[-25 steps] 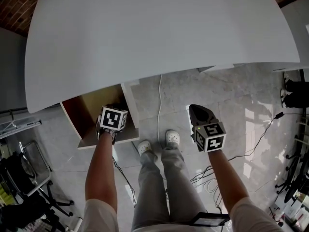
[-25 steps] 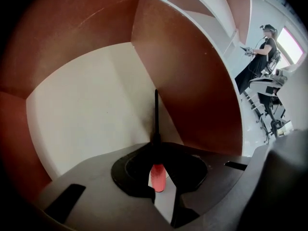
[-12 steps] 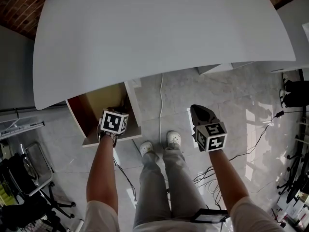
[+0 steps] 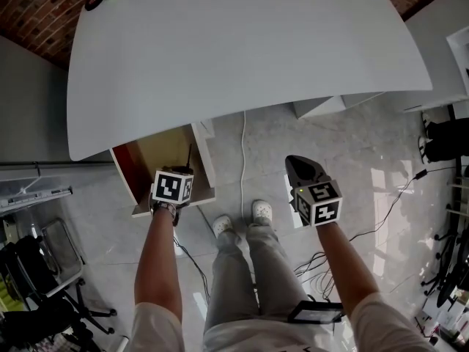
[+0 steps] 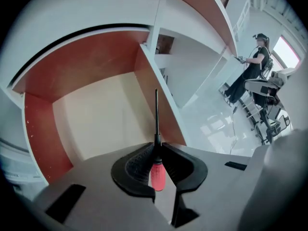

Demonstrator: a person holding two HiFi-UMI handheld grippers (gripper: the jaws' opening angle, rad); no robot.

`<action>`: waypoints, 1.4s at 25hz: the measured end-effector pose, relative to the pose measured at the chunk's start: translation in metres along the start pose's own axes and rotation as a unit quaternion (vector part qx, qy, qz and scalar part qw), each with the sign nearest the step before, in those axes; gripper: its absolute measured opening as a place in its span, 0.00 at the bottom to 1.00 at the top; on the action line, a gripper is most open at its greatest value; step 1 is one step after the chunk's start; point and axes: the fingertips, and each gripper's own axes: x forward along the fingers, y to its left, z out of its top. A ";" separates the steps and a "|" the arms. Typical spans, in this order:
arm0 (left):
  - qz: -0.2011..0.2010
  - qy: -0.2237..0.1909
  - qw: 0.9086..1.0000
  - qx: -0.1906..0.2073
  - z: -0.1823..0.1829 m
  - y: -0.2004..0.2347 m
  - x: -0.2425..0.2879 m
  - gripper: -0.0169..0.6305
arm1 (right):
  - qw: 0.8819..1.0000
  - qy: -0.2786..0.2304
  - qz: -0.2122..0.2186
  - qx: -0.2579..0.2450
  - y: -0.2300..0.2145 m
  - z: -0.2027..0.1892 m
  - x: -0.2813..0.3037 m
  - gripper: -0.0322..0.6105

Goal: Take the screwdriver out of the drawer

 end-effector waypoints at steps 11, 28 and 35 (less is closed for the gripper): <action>0.010 -0.065 0.997 -0.032 0.024 -0.017 -0.091 0.12 | 0.999 -0.033 0.010 -0.012 0.020 0.075 -0.059 0.08; 0.030 -0.218 0.975 -0.038 0.055 -0.053 -0.236 0.12 | 0.996 -0.085 0.001 -0.029 0.038 0.147 -0.147 0.08; 0.044 -0.291 0.955 -0.032 0.071 -0.062 -0.297 0.12 | 0.992 -0.114 -0.001 -0.056 0.049 0.181 -0.190 0.08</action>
